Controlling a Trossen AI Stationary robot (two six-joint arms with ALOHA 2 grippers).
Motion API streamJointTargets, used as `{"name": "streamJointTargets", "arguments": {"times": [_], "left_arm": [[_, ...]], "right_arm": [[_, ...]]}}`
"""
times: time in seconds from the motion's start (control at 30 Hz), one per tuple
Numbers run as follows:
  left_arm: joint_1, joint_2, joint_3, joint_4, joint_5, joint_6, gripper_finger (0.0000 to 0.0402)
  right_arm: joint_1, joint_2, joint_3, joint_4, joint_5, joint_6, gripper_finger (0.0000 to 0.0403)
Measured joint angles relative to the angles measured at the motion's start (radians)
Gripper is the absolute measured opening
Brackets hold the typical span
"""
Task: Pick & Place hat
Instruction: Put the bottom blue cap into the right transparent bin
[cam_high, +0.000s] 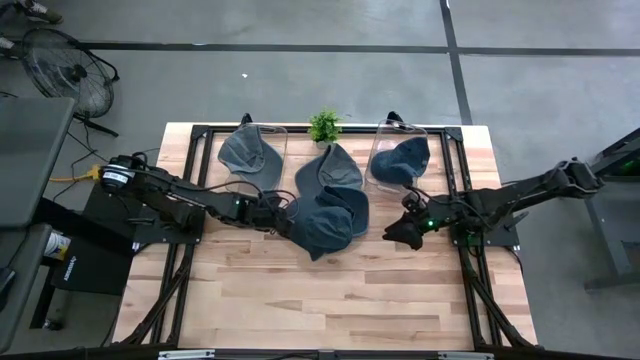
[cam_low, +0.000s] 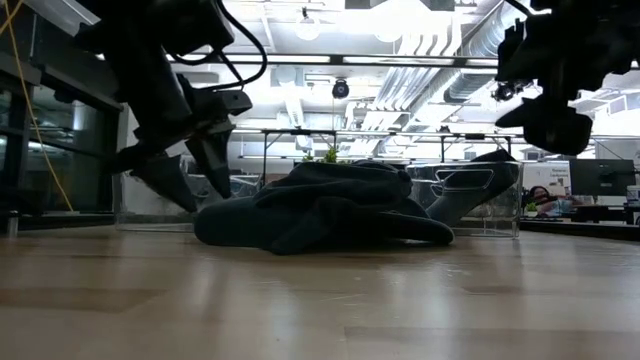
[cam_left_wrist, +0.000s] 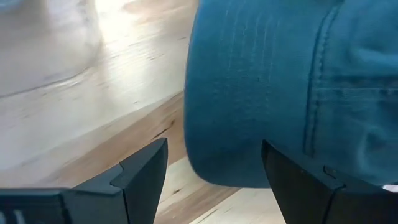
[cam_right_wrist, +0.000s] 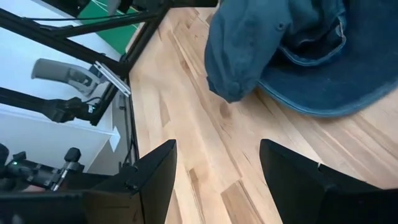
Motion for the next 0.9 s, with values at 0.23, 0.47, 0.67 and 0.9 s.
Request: {"name": "streamJointTargets", "arguments": {"times": [0.23, 0.47, 0.67, 0.9], "left_arm": [[0.001, 0.000, 0.000, -0.006, -0.022, 0.001, 0.0257], [0.001, 0.041, 0.001, -0.002, -0.032, 0.000, 0.0257], [0.001, 0.083, 0.001, 0.088, -0.005, 0.002, 0.0257], [0.001, 0.085, 0.000, 0.162, 0.049, 0.021, 0.0257]], "right_arm": [[0.000, -0.001, 0.000, -0.003, 0.005, 0.000, 0.0224], [0.000, -0.002, 0.000, -0.003, 0.006, 0.000, 0.0224], [0.000, -0.002, 0.000, -0.003, 0.000, 0.000, 0.0224], [0.000, -0.002, 0.000, -0.002, 0.000, 0.000, 0.0224]]}}
